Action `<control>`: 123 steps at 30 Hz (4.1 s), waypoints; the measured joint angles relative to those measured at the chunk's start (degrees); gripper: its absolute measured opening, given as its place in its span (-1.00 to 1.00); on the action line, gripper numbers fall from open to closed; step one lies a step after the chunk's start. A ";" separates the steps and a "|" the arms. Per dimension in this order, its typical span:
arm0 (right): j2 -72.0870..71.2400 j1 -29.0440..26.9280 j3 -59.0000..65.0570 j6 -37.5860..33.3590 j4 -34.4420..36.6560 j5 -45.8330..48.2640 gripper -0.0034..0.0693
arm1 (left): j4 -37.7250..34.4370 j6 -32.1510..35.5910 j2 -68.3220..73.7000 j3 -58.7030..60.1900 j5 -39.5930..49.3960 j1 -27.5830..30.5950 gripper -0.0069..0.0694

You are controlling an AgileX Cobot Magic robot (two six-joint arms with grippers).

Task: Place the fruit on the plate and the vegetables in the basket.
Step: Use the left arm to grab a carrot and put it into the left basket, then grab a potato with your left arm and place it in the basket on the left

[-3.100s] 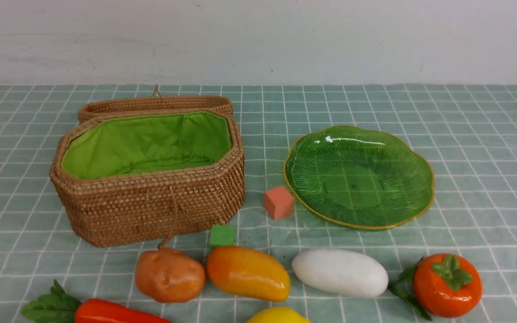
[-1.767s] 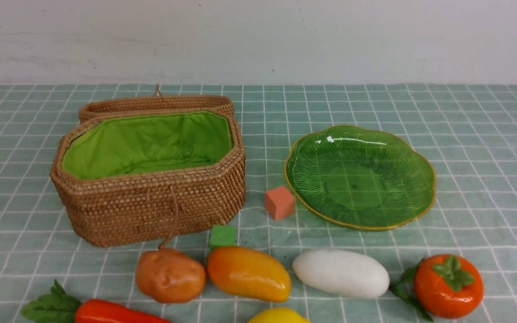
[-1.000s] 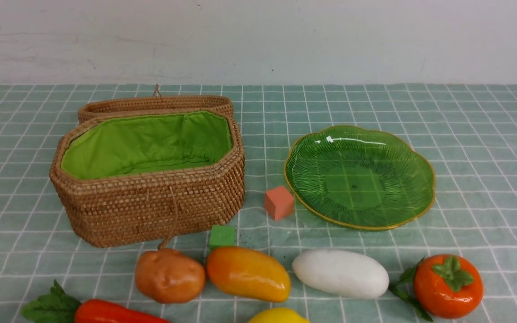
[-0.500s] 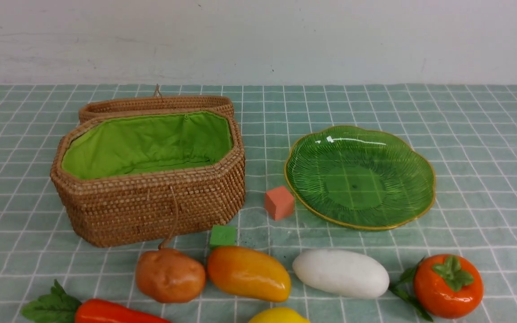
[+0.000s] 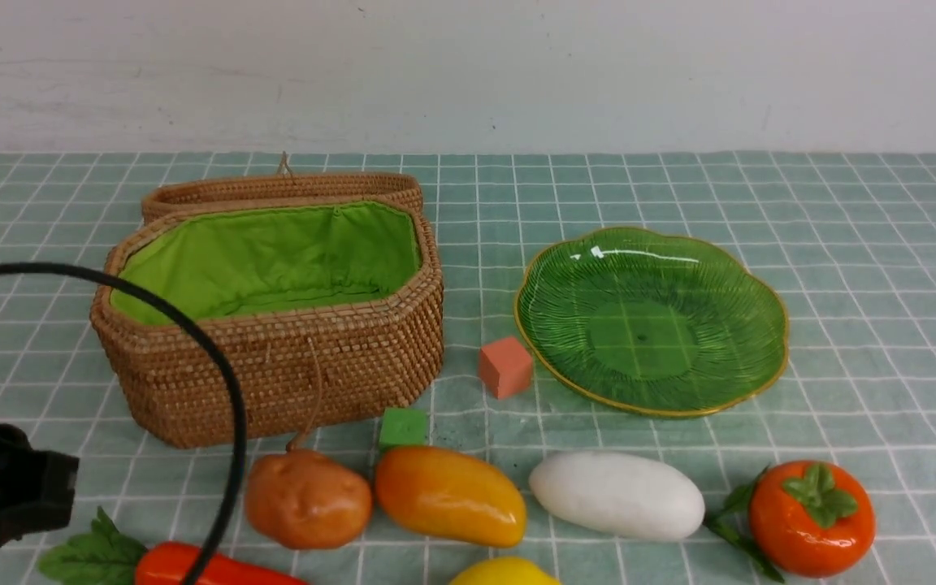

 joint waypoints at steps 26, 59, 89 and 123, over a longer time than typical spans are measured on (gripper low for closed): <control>0.00 0.00 0.00 0.00 0.00 0.00 -0.24 | 20.06 38.93 26.04 -1.72 -11.64 -22.45 0.91; 0.00 0.00 0.00 0.00 0.00 0.00 -0.24 | 15.95 37.36 21.45 -17.25 9.77 -19.38 -0.05; 0.00 0.00 0.00 0.00 0.00 0.00 -0.24 | 4.24 42.47 39.83 -39.51 -9.18 -5.18 0.92; 0.00 0.00 0.00 0.00 0.00 0.00 -0.24 | 10.58 57.03 37.25 -4.91 -29.13 -21.52 0.73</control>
